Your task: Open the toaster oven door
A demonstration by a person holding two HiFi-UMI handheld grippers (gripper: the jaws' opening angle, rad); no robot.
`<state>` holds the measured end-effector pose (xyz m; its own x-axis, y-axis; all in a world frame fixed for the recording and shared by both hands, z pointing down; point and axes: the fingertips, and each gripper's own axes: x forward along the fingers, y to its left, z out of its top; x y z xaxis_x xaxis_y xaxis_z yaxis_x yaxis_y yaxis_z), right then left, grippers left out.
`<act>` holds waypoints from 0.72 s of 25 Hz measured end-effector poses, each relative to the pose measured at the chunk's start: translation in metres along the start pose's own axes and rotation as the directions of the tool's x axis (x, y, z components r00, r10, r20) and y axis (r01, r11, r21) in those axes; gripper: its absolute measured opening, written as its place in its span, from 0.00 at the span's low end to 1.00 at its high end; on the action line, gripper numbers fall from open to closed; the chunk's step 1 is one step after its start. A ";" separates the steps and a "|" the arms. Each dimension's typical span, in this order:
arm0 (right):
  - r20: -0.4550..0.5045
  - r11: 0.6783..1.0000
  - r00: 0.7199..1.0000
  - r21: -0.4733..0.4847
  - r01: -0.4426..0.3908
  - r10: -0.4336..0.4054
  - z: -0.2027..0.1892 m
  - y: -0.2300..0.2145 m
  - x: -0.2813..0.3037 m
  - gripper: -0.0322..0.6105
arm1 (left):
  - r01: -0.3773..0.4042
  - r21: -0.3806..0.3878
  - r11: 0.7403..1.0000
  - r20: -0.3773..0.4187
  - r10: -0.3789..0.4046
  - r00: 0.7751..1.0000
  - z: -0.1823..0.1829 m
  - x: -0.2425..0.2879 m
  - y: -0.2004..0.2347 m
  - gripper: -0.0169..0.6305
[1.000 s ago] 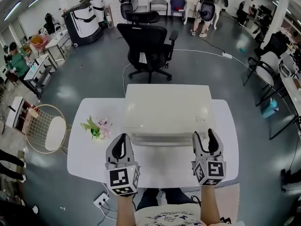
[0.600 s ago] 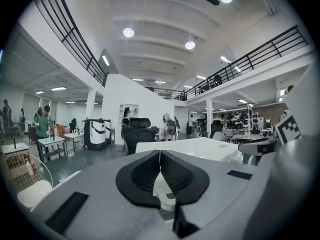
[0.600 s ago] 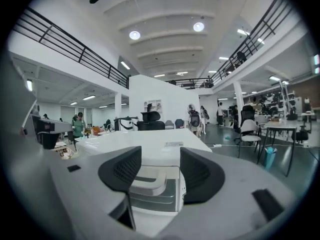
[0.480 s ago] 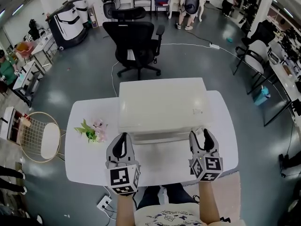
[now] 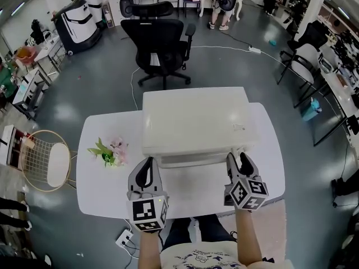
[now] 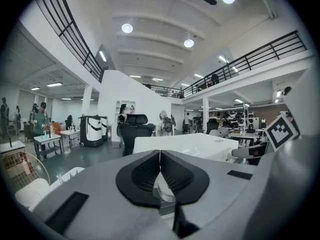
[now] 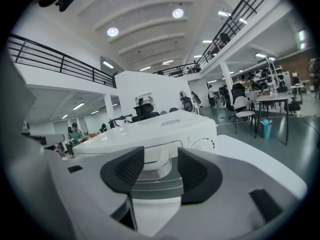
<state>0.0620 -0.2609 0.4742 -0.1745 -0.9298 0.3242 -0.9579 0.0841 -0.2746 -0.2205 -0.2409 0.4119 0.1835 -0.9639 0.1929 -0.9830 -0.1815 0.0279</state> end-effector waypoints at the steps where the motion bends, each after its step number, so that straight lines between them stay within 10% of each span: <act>1: -0.009 1.000 1.000 0.022 0.003 -0.002 -0.003 -0.001 0.001 0.37 | 0.001 -0.001 1.000 -0.001 -0.001 1.000 -0.001 -0.001 0.001 0.04; 12: -0.059 0.908 0.998 0.418 -0.009 0.037 -0.016 0.001 0.010 0.37 | 0.006 -0.016 1.000 -0.015 -0.006 1.000 -0.012 -0.003 0.008 0.04; 18: -0.085 0.886 0.996 0.462 0.028 0.013 -0.019 0.004 0.016 0.34 | 0.013 -0.021 1.000 -0.012 -0.013 1.000 -0.013 -0.002 0.011 0.04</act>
<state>0.0514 -0.2684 0.4956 -0.2054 -0.8947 0.3966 -0.7486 -0.1174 -0.6525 -0.2322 -0.2388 0.4244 0.1965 -0.9589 0.2045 -0.9805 -0.1899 0.0512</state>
